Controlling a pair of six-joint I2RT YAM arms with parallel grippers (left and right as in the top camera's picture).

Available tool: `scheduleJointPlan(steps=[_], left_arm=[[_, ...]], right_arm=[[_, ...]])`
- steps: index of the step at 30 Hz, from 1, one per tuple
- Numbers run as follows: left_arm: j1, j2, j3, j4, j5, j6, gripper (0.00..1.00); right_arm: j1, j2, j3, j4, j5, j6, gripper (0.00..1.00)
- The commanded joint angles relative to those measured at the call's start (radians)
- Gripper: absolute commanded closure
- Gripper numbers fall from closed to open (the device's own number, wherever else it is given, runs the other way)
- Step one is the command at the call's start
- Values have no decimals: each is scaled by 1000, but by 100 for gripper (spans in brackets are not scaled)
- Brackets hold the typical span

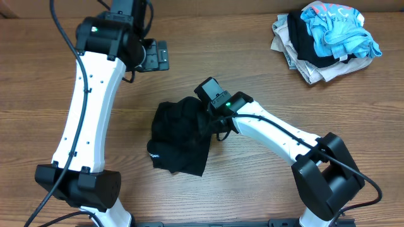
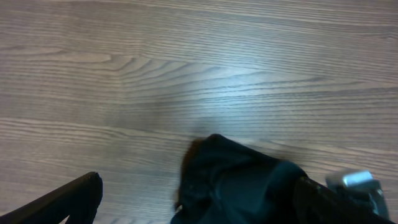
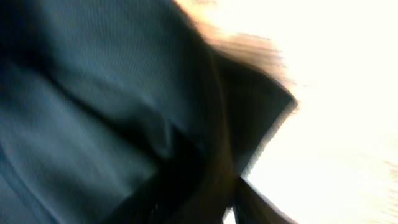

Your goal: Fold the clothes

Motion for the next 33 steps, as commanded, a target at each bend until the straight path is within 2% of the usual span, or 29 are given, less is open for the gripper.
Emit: scheduleJointPlan(steps=[1,6,10,11,15,18,22,27,33], left_arm=[[4,13,-3,-11,10,24,0],[4,14,-3,-14,10,24,0],[4,14,-3,-15,10,24,0],[4,14,-3,-16,10,24,0],[4,14,-3,-31,10,31,0],[4,14,-3,-37,11,39,0],[4,14,-3,-37,19,39,1],[4,14,-3,-34,22,38,0],[4,14,-3,-27,22,38,0]], right_arm=[[-12,-9,85,-114,11,31,94],[-34,-9,129,-299,12,119,96],[-58,-8,87,-288,2,166,96],[-62,-8,74,-276,-10,177,89],[-72,-8,9,-201,-122,208,39],[-79,-8,-43,-125,-219,208,21],[-75,-8,-101,-17,-297,224,20],[-40,-6,-133,99,-294,267,34],[12,42,-135,168,-208,316,38]])
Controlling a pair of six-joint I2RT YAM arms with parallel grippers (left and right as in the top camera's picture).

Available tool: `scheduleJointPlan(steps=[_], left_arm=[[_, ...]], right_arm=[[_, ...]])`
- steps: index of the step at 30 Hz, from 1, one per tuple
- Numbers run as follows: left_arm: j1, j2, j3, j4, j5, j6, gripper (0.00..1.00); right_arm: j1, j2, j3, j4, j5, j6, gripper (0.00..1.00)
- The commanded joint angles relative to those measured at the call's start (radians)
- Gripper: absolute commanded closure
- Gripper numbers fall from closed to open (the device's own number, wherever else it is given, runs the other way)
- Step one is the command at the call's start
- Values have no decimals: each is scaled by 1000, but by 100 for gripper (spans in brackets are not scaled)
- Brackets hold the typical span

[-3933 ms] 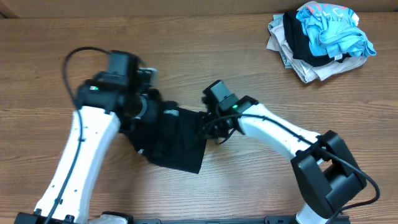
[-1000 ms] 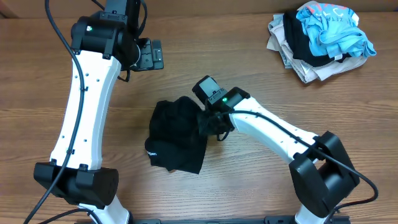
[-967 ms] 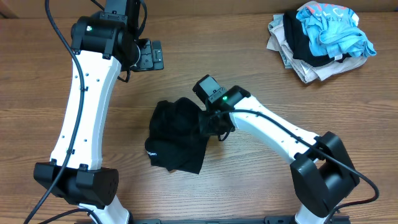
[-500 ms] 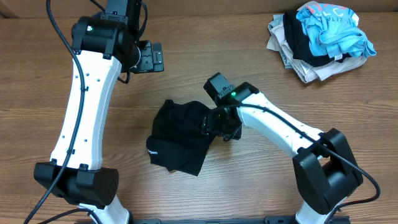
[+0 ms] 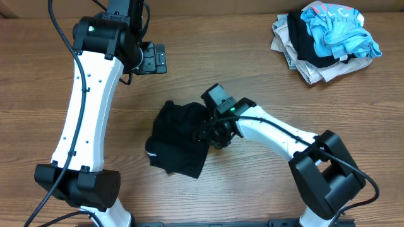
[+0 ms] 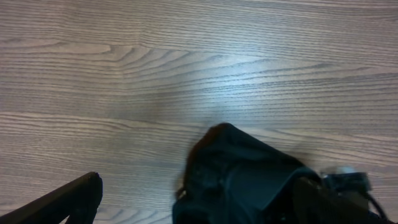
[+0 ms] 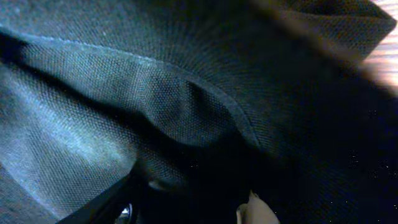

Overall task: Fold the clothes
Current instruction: 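Lift the folded shirt with the right gripper and carry it to the clothes pile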

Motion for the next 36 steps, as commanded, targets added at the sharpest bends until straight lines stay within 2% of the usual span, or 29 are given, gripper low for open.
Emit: scheduleJointPlan(steps=[1,6,8,9,13,20,24,36], left_arm=[[-2,12,-3,6,6,12,0],[-2,12,-3,8,6,12,0],[-2,13,-4,11,6,12,0],[-2,13,-4,12,6,12,0],[-2,27,-3,14,6,12,0],[-2,43,-4,15,6,12,0],[-2,43,-4,33,5,11,0],[-2,43,-4,48,2,12,0]], right_arm=[[21,52,-5,12,39,34,38],[21,130,-5,21,30,52,38],[21,137,-5,40,11,52,44],[21,137,-5,49,12,52,50],[13,132,23,48,11,27,96],[-90,27,127,-64,7,-84,96],[-201,-83,204,-125,-105,-185,96],[-444,-194,359,-179,-222,-283,96]])
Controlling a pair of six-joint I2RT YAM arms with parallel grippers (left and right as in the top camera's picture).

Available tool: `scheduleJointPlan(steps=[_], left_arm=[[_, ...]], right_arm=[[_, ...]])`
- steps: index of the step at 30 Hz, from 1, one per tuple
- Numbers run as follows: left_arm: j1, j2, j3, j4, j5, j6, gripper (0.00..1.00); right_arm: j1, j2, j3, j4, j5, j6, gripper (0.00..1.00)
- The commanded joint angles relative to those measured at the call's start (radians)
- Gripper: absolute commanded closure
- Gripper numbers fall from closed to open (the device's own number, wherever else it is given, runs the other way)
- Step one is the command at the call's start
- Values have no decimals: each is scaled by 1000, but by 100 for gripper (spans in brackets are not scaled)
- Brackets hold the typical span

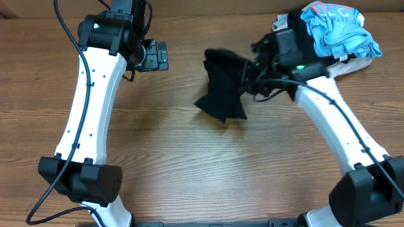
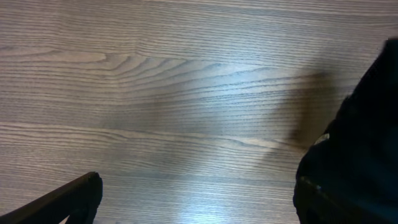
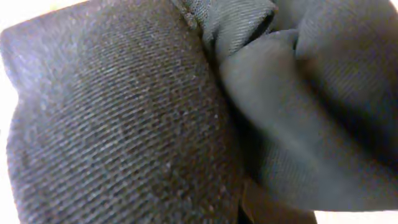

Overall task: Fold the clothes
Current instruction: 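Lift the folded shirt with the right gripper and carry it to the clothes pile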

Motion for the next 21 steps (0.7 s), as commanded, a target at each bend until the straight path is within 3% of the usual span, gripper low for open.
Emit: scheduleJointPlan(steps=[1,9,21], left_arm=[[-2,8,-2,3,2,12,0],[-2,9,-2,4,2,11,0],[-2,52,-2,2,3,11,0]], right_arm=[[-57,-24,78,10,-84,-66,96],[-259,-24,257,179,-84,-60,96],[-478,109,276,803,-31,167,96]])
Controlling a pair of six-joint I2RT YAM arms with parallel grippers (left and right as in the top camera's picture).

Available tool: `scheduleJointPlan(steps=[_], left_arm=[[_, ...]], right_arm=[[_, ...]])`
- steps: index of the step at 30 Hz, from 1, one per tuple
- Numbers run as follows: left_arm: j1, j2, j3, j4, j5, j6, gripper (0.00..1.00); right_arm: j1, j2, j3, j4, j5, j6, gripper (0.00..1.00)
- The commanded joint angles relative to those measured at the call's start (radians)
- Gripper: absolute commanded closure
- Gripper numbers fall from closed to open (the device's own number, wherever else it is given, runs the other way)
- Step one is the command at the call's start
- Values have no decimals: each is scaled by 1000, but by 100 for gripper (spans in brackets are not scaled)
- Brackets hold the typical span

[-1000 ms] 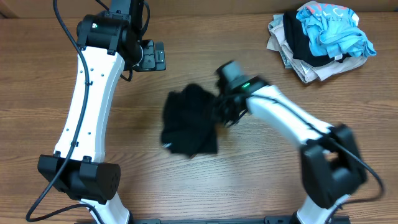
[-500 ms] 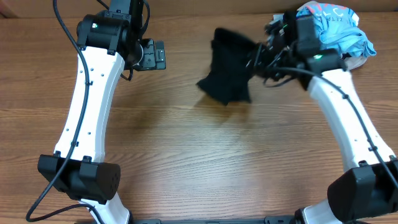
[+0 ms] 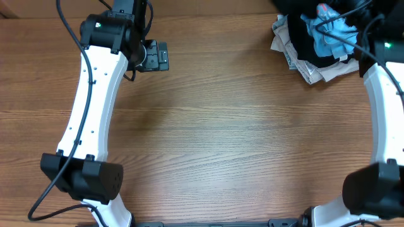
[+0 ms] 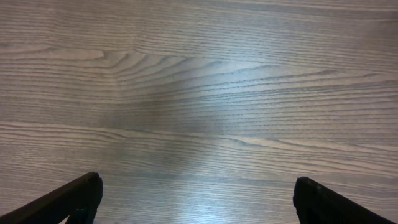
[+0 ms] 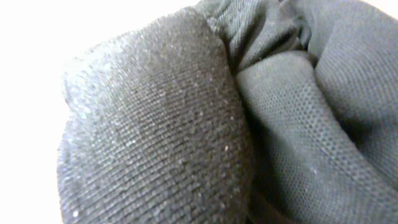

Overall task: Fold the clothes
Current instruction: 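Lift the folded shirt with the right gripper and carry it to the clothes pile, then lower the shirt onto the pile and open the right gripper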

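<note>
Bunched black garment [image 5: 186, 124] fills the right wrist view, pressed close to the camera and hiding the fingers. In the overhead view my right gripper [image 3: 356, 7] is at the table's far right corner, over the clothes pile [image 3: 315, 66], and seems shut on the black garment. Dark cloth shows there at the top edge. The pile holds a light blue piece [image 3: 331, 28], black cloth and beige cloth. My left gripper [image 3: 154, 57] hovers at the far left, open [image 4: 199, 199], with only bare wood between its fingers [image 4: 78, 196].
The wooden table [image 3: 208, 126] stretches between the two arms. The white left arm [image 3: 88, 107] runs down the left side and the right arm [image 3: 382, 107] runs along the right edge.
My right gripper has gone from the far middle of the table to the far right corner with the black garment, over the pile. The garment has left the left wrist view. My left gripper has stayed put.
The black garment lay crumpled in the table's middle with my right gripper down on it. Then it hung from that gripper above the far middle of the table. Now it is at the pile in the far right corner. The left gripper stayed open throughout.
</note>
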Motion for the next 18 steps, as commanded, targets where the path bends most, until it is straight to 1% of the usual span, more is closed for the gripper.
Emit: scheduleJointPlan(steps=[1,4,6,10,12,14,15,18], left_arm=[[-2,36,-2,3,5,11,0],[-2,56,-2,1,12,11,0],[-2,71,-2,1,13,11,0],[-2,99,-2,8,13,10,0],[-2,114,-2,12,13,-8,0],[-2,129,-2,15,15,-21,0],[-2,134,-2,15,18,-23,0],[-2,142,-2,16,31,-23,0]], right_arm=[[-77,92,34,137,16,89,96],[-143,158,34,180,23,125,96],[-191,209,34,160,11,140,96],[-264,286,34,4,3,132,96],[-292,313,33,-108,1,97,96],[-314,327,33,-214,24,48,80],[-322,329,33,-271,62,21,75],[-336,329,33,-348,99,-79,50]])
